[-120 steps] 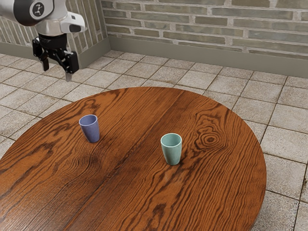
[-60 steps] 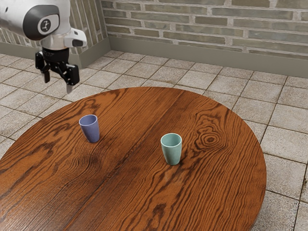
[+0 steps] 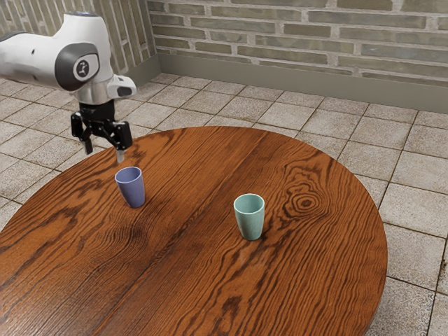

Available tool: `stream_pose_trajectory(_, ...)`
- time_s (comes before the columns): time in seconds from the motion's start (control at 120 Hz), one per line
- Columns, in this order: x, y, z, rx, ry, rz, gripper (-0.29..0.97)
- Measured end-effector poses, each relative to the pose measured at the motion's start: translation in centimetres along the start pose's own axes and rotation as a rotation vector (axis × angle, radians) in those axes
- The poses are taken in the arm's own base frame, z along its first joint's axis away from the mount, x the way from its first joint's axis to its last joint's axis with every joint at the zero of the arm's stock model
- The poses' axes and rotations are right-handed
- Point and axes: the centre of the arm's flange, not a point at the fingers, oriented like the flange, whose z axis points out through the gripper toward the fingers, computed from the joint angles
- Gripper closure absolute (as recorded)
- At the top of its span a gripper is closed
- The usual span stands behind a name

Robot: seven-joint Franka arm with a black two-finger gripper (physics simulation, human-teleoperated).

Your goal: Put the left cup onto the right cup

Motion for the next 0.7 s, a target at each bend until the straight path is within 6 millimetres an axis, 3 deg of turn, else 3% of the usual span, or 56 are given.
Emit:
stream_pose_trajectory(0.1,0.7,-1.0,1.5,-0.02,-0.007,-0.024,0.0)
stream_pose_trajectory(0.325,2.3,-1.1,4.0,-0.042,-0.009,-0.031,0.0)
stream_pose_trajectory(0.7,4.4,-1.4,6.6,-0.07,0.033,-0.033,0.0)
